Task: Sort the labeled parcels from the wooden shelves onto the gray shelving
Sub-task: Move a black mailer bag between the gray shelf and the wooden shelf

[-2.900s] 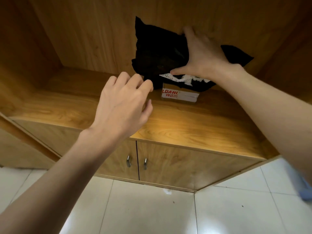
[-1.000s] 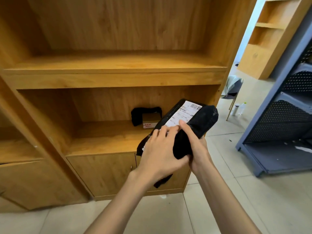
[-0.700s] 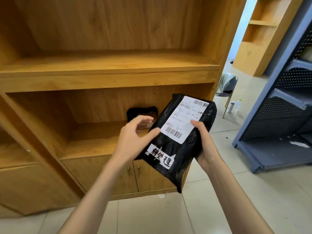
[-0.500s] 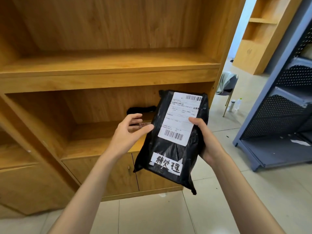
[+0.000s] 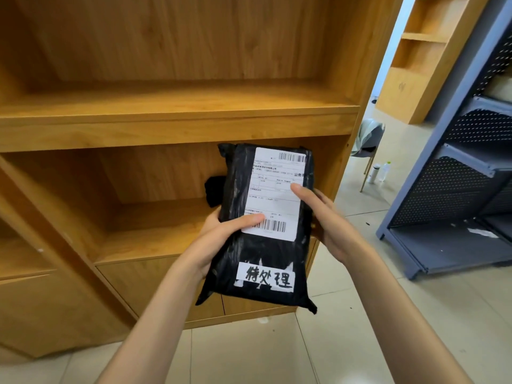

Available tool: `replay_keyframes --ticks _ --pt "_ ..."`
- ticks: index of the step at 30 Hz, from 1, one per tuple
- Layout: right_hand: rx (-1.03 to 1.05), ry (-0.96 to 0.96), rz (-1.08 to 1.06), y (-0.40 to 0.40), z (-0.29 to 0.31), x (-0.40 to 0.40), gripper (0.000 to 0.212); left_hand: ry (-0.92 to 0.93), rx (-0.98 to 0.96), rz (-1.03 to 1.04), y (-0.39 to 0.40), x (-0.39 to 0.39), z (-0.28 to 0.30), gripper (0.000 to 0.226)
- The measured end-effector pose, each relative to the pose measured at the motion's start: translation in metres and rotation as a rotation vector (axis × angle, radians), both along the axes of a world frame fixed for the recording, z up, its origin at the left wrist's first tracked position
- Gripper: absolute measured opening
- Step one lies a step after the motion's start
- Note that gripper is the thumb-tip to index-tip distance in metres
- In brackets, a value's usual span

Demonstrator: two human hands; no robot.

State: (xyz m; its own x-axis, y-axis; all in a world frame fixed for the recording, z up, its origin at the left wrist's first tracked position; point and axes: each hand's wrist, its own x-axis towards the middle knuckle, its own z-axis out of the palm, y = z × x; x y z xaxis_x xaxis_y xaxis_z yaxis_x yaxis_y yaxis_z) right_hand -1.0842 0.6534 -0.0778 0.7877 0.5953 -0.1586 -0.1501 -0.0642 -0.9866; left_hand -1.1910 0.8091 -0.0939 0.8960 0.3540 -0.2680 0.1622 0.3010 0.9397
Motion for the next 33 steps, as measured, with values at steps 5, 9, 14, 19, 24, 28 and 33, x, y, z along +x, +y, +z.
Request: replay_keyframes --ticks 5,9,14,19,24,28,33 --pt "0.023 -0.323 -0.284 -0.025 0.018 0.007 0.066 -0.076 0.123 0.133 0.017 0.001 0.014 0.063" --pt "-0.282 -0.832 -0.486 -0.055 0.026 0.006 0.044 -0.147 0.111 0.096 0.016 0.016 0.032 0.058" --pt "-0.901 -1.46 -0.716 -0.103 0.028 0.012 0.036 -0.222 0.087 -0.058 -0.02 0.051 0.05 0.055" --pt "-1.074 -1.49 -0.809 -0.169 0.022 0.021 0.034 -0.272 0.058 -0.199 -0.083 0.088 0.062 0.058" --pt "-1.139 -1.435 -0.963 -0.242 0.023 0.041 0.035 -0.307 0.067 -0.362 -0.156 0.129 0.08 0.053" --pt "-1.145 -1.445 -1.022 -0.308 0.031 0.073 0.037 -0.342 0.075 -0.428 -0.226 0.169 0.094 0.045" --pt "-1.223 -1.445 -1.069 -0.407 0.05 0.121 0.035 -0.397 0.078 -0.463 -0.328 0.229 0.109 0.049"
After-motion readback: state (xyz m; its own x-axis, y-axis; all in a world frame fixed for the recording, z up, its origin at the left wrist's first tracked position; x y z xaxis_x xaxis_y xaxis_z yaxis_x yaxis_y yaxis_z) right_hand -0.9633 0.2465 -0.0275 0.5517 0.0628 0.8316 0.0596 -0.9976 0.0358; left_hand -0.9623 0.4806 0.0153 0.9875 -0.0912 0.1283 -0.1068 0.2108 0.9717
